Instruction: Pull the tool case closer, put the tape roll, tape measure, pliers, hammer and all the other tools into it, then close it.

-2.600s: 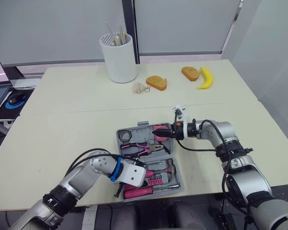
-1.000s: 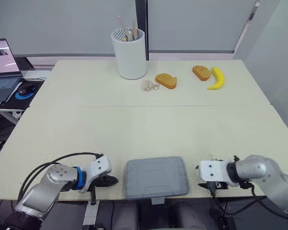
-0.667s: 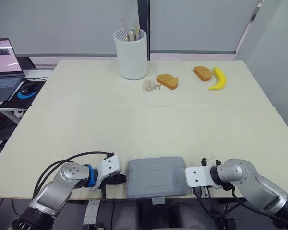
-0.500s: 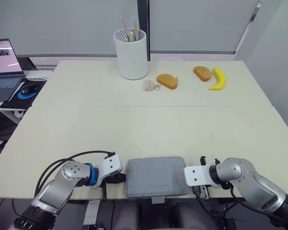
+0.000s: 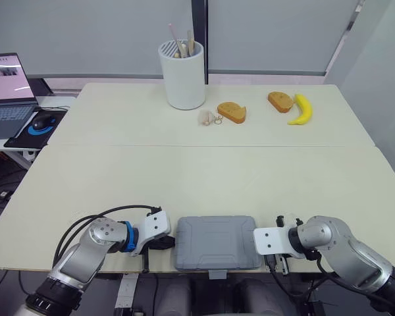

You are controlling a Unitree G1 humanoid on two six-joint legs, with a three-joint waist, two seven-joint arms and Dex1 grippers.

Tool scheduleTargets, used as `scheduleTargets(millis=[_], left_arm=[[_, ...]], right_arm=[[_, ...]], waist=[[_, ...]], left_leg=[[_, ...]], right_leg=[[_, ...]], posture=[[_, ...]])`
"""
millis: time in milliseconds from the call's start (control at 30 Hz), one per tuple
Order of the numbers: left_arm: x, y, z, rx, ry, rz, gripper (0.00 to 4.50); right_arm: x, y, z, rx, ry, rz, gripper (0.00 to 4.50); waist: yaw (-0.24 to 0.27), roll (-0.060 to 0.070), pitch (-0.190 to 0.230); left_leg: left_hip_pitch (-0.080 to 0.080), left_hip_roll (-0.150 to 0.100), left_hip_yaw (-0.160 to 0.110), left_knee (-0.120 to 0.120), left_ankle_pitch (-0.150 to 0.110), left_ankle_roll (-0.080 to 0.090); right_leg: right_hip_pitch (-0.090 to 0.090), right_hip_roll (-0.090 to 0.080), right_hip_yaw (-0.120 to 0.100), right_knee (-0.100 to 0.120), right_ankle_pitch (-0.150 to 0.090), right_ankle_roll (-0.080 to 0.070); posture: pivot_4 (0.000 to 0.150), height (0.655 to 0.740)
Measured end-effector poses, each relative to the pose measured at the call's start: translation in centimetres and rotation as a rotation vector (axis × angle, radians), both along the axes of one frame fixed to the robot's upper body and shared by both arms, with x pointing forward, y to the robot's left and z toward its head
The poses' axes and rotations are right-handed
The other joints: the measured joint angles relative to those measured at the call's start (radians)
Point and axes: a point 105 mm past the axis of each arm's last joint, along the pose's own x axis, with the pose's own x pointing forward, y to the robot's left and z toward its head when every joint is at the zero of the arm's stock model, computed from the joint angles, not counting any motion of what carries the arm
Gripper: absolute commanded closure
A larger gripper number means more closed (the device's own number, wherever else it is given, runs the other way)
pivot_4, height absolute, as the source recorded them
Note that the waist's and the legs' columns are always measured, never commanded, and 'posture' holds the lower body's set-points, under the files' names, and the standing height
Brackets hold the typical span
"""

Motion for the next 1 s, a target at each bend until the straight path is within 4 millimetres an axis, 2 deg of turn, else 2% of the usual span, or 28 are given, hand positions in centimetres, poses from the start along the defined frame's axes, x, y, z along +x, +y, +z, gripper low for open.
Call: scheduleTargets(millis=[433,600,700,767,867,1000], left_arm=[[0.8,-0.4,0.0,-0.010,-0.013,0.012,4.50],[0.6,0.3,0.1,0.005,-0.022,0.007,4.50],[0.2,1.2,0.2,0.013,-0.018,0.012,4.50],[0.3,3.0,0.6,0.043,-0.025,0.035,4.50],[1.3,6.5,3.0,0.084,-0.098,0.087,4.50],[1.7,8.7,6.5,0.076,-0.180,0.108,4.50]], right_arm=[[0.0,-0.1,-0.1,-0.006,0.010,-0.009,4.48],[0.2,-0.4,0.3,0.000,0.001,-0.022,4.48],[1.1,-1.8,2.0,0.006,-0.051,-0.053,4.48],[1.5,-3.7,3.3,-0.006,-0.083,-0.084,4.48],[1.9,-6.4,6.2,0.007,-0.139,-0.115,4.48],[0.8,-9.0,10.0,0.059,-0.133,-0.123,4.48]], waist=[[0.004,0.001,-0.001],[-0.001,0.001,0.000],[-0.004,0.000,0.000],[-0.005,-0.001,0.001],[-0.004,-0.001,0.001],[-0.004,-0.002,0.002]], left_leg=[[0.004,0.000,0.000,0.000,0.000,0.000],[0.005,0.000,0.000,-0.001,0.000,0.000],[0.005,0.000,0.000,-0.001,0.000,0.000],[0.005,0.001,0.000,-0.001,0.000,0.000],[0.006,0.001,0.000,-0.002,0.000,0.000],[0.005,0.001,0.001,-0.002,-0.002,-0.002]], right_leg=[[0.004,0.000,0.000,0.000,0.000,0.000],[0.005,0.000,0.001,0.000,0.000,0.000],[0.005,0.000,0.000,-0.001,0.000,0.000],[0.004,0.000,0.000,0.000,0.000,0.000],[0.005,0.000,0.000,-0.001,0.000,-0.001],[0.006,-0.001,0.000,-0.002,0.000,-0.001]], posture=[[0.150,0.7400],[0.150,0.7400],[0.150,0.7400],[0.150,0.7400],[0.150,0.7400],[0.150,0.7400]])
